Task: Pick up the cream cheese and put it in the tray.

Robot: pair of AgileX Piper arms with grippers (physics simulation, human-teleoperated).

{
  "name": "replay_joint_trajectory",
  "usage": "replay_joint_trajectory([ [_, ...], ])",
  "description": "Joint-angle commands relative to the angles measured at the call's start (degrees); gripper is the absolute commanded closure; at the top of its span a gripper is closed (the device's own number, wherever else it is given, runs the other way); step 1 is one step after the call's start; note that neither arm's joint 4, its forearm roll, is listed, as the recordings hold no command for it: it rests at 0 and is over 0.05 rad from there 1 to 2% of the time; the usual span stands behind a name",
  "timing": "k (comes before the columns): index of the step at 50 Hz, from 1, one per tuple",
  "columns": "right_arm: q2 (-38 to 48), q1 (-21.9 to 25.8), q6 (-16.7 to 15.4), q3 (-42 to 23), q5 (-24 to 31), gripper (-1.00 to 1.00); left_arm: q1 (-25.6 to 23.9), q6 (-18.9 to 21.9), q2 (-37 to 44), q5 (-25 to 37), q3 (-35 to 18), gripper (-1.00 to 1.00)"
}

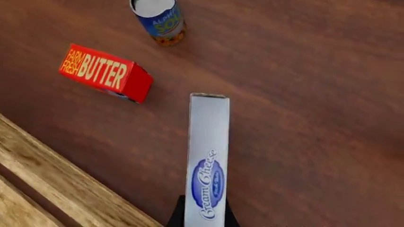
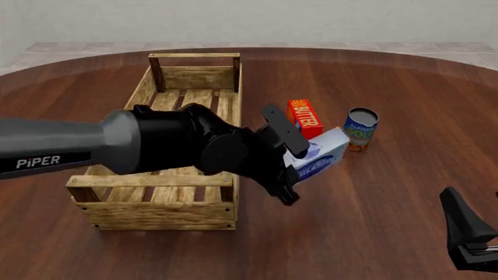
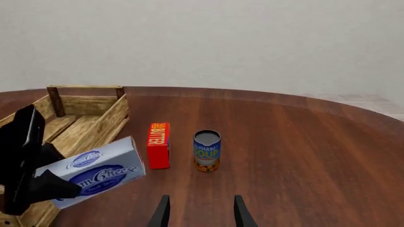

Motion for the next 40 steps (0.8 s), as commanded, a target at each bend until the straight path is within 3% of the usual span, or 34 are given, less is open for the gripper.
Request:
replay_joint_trajectory([
  [1, 0.2, 0.0, -0.07, -0.02, -0.14, -1.0, 1.01, -0.26, -5.46, 1.47, -0.06, 1.0],
  [10, 0.24, 0.03, -0.18, -0.01, -0.17, -1.0, 3.04, -3.45, -11.8, 0.56, 2.04, 1.0],
  [27, 0.26, 0.09, -0.4, -0.02, -0.15, -1.0, 10.91, -3.46, -21.27, 1.16, 4.74, 1.0],
  [40, 0.66, 0.14, -0.73, 0.01, -0.45, -1.0, 17.42, -3.56, -23.11, 1.97, 5.26, 1.0],
])
